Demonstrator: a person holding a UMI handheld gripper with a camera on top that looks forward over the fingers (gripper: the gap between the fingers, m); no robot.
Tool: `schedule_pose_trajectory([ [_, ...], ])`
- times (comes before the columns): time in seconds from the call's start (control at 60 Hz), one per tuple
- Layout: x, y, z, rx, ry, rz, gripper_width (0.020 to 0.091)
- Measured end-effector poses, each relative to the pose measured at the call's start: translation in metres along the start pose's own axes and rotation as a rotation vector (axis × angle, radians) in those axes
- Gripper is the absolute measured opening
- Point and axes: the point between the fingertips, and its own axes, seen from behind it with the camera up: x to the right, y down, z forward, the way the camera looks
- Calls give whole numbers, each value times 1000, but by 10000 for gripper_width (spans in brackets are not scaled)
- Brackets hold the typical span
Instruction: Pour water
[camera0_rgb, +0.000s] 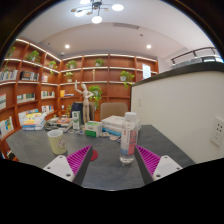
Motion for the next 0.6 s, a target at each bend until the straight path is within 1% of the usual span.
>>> schedule_pose_trajectory([
  [0.05, 18, 10, 0, 4, 41, 4, 888],
  [0.117, 31, 18, 10, 2, 59, 18, 885],
  [0.3, 34, 33, 45, 0, 11, 50, 886],
  [0.383, 35, 39, 65, -5, 10, 21, 885],
  [0.417, 37, 40, 71, -2, 18, 7, 873],
  [0.467, 37, 40, 80, 5, 24, -17, 830],
  [0.5, 37, 41, 86, 7, 29, -31, 782],
  [0.6, 45, 41, 97, 26, 38, -44, 567],
])
